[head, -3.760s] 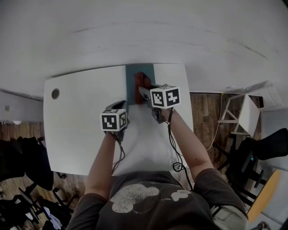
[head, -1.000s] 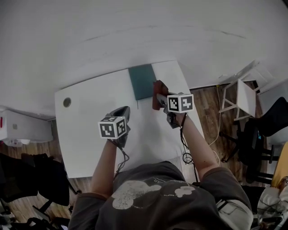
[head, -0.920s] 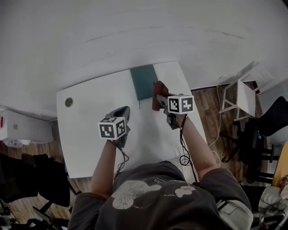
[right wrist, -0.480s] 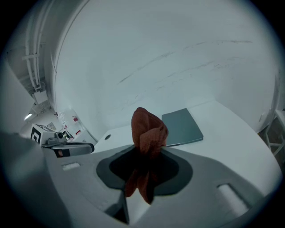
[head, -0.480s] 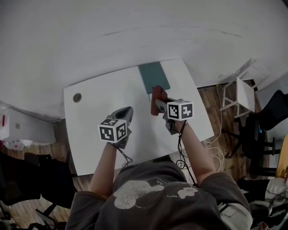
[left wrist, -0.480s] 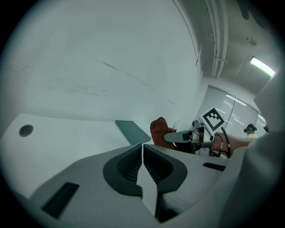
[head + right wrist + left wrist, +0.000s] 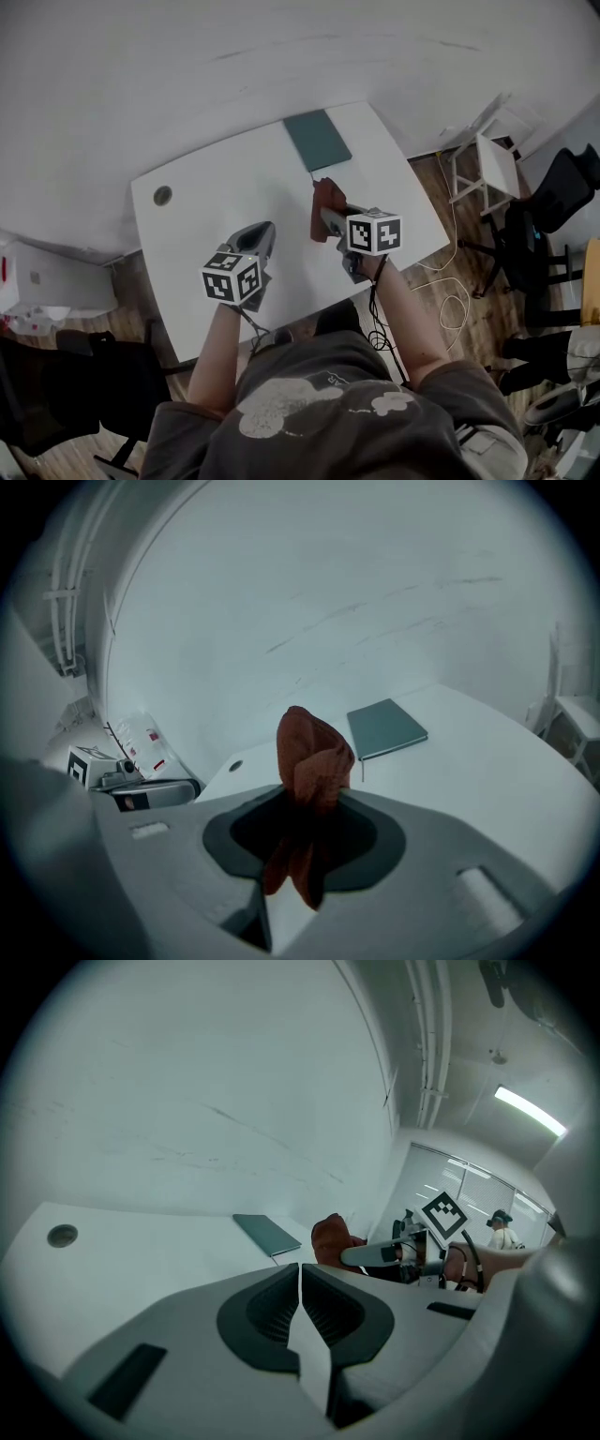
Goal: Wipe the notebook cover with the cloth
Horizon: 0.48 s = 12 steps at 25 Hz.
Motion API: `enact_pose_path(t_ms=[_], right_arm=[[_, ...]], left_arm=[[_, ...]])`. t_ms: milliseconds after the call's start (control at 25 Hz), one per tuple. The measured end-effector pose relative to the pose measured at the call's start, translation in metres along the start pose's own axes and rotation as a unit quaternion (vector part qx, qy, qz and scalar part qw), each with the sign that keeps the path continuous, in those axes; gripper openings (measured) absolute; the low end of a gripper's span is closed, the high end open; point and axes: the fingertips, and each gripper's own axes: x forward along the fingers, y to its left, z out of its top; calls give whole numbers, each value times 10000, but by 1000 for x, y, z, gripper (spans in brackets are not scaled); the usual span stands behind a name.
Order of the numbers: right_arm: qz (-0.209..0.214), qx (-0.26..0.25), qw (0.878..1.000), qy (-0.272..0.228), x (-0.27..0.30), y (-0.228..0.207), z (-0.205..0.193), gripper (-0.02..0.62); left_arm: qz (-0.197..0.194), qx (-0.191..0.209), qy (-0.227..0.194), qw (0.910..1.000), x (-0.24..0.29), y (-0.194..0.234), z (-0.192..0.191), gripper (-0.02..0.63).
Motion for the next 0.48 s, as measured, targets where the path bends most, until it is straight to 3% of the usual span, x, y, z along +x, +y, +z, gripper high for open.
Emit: enact_pose_path(t_ms=[480], right_arm=[[-425,439,9976,-337,-63,40,-48,109]], left_arm=[[-468,74,207,9987,-42,-20,-22,5]])
